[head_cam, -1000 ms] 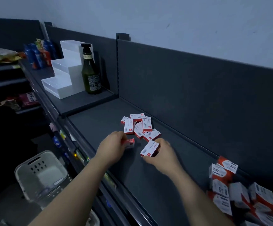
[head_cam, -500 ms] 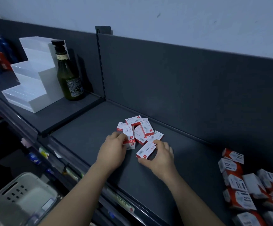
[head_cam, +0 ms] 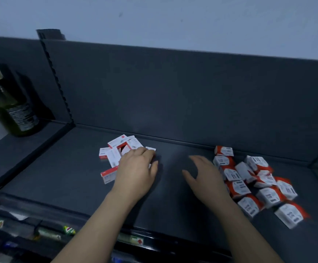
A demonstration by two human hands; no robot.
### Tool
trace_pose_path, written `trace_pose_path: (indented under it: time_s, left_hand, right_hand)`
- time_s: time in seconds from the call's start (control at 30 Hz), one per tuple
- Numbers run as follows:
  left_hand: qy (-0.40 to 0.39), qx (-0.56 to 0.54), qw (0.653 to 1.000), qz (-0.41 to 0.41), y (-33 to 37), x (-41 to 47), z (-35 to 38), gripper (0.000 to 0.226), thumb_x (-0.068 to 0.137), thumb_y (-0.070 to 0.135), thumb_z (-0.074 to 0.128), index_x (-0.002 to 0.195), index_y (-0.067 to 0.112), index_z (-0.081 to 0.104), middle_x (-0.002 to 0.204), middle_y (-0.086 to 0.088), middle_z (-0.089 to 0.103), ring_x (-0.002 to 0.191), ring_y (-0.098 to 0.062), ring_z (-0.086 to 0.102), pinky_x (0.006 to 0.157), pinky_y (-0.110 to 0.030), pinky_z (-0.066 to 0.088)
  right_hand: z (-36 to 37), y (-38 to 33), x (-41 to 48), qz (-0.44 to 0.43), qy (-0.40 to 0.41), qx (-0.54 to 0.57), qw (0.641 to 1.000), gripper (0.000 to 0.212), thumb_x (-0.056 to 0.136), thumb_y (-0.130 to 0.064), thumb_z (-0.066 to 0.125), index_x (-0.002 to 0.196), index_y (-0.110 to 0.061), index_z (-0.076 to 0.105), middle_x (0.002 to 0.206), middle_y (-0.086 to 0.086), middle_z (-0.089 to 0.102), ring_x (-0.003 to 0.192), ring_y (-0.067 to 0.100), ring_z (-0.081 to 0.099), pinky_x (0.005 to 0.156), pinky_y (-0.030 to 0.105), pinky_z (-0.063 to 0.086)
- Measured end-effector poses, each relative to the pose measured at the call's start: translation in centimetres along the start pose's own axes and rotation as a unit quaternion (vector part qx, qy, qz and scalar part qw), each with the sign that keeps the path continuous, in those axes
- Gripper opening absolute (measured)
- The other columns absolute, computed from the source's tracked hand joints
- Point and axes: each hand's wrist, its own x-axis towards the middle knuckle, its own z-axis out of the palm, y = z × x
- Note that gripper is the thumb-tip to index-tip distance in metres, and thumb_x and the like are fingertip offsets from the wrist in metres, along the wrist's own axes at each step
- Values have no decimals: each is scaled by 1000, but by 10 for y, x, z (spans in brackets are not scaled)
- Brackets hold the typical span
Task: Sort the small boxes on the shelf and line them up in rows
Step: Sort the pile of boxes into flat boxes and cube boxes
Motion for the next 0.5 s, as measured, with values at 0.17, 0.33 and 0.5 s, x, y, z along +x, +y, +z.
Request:
trace_pose_path:
  time_s: [0.17, 0.33, 0.5]
  left_hand:
    - [-41, -45, 995, 73, 61, 4, 17, 33, 93, 33, 50, 121, 20, 61, 116, 1, 63, 105, -24, 57, 91, -35, 44]
    - [-46, -71, 984, 156, 134, -3, 31, 31, 93, 34, 50, 118, 20, 63, 114, 1, 64, 102, -21, 58, 89, -34, 43]
    - [-73, -96, 970, 210, 218, -11, 53, 29, 93, 34, 49, 114, 22, 65, 113, 3, 65, 101, -19, 57, 85, -33, 44]
  right_hand:
    - [-48, 36, -39, 58, 58, -27, 996, 39, 91, -27, 58, 128, -16, 54, 126, 0, 58, 116, 18, 53, 90, 22, 36]
    - [-95, 79, -82, 121, 105, -41, 986, 31, 89, -23, 58, 120, -23, 58, 113, -6, 61, 105, 16, 55, 75, 20, 33]
    - [-144, 132, -131, 177, 138, -80, 971, 43, 91, -28, 57, 132, -16, 52, 134, -1, 54, 123, 17, 49, 94, 20, 33]
